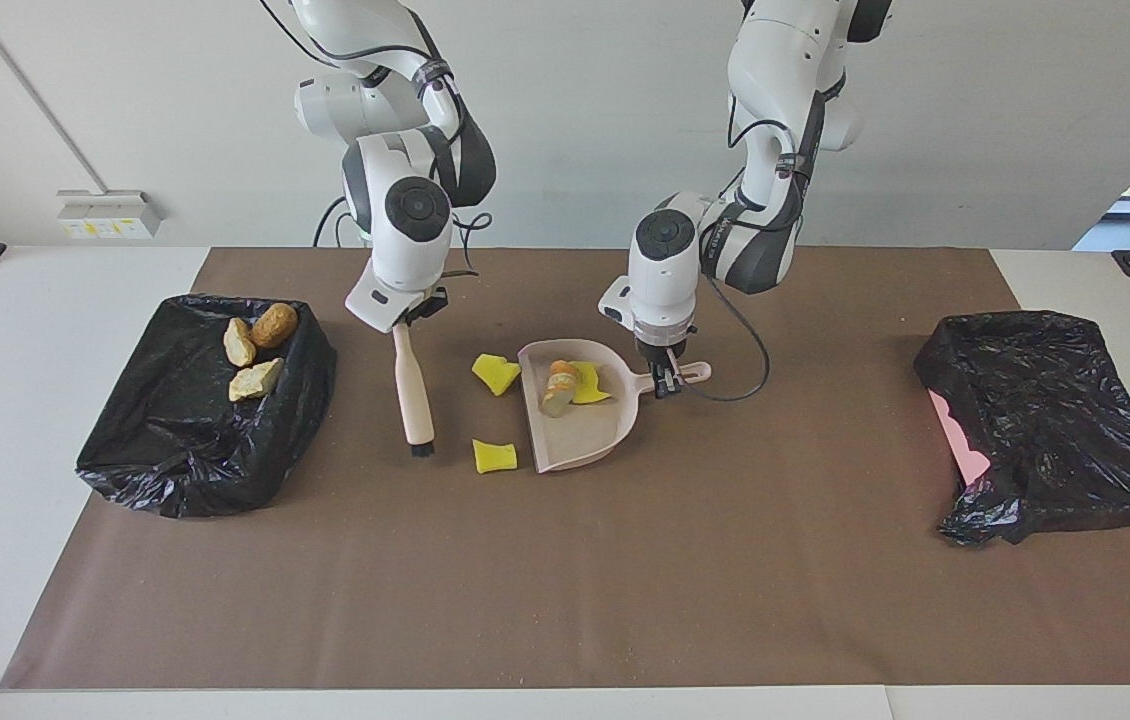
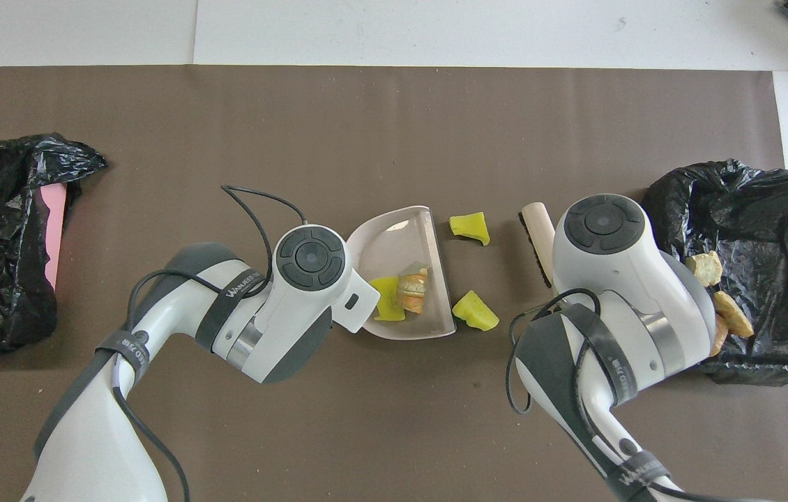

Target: Sweep and dump trash in bin

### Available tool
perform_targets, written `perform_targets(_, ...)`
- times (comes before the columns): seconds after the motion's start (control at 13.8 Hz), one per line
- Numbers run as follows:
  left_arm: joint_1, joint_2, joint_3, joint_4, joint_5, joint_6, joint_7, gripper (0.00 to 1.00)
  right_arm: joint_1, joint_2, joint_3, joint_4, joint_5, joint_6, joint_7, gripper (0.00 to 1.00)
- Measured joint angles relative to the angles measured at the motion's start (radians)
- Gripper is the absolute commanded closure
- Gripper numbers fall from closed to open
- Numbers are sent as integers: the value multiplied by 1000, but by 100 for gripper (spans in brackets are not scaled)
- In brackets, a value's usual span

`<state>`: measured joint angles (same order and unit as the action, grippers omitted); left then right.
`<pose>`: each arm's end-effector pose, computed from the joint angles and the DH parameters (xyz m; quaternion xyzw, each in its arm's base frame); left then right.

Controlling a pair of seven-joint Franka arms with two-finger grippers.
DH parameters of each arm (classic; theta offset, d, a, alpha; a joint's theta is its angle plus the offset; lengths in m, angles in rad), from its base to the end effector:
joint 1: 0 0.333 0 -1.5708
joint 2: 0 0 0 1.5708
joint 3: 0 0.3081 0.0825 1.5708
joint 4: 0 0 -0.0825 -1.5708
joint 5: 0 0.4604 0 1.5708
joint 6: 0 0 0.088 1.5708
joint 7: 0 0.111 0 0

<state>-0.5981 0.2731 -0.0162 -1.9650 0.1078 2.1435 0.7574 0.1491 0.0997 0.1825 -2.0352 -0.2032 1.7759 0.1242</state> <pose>0.5361 -0.3720 0.2687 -0.7523 0.6558 0.0500 0.0382 0.5642 0.1746 0.3223 0.9705 0.1404 -0.1527 0.1228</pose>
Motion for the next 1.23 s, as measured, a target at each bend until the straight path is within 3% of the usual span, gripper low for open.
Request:
perform_targets(0.29,-4,-13,-4,0,112,-105,-126,100,30,59,10,8,93,41,-1,100)
perform_targets(0.58,-29,-29,-6,1,183,-214,-194,100,93,51,17,14,360,40,-1,100)
perform_targets(0.87,-45,-41,-8,-16,185,-237,-227,100,104,48,17,23,626,31,-34,100)
perform_targets(1.01,-45,-49,-8,-29,186,-230,-230,100,92,45,14,36,699,-19,-77,100)
perform_targets(1.23,-45,-55,-6,-42,187,-205,-230,100,11,11,3,85,704,-213,-149,100)
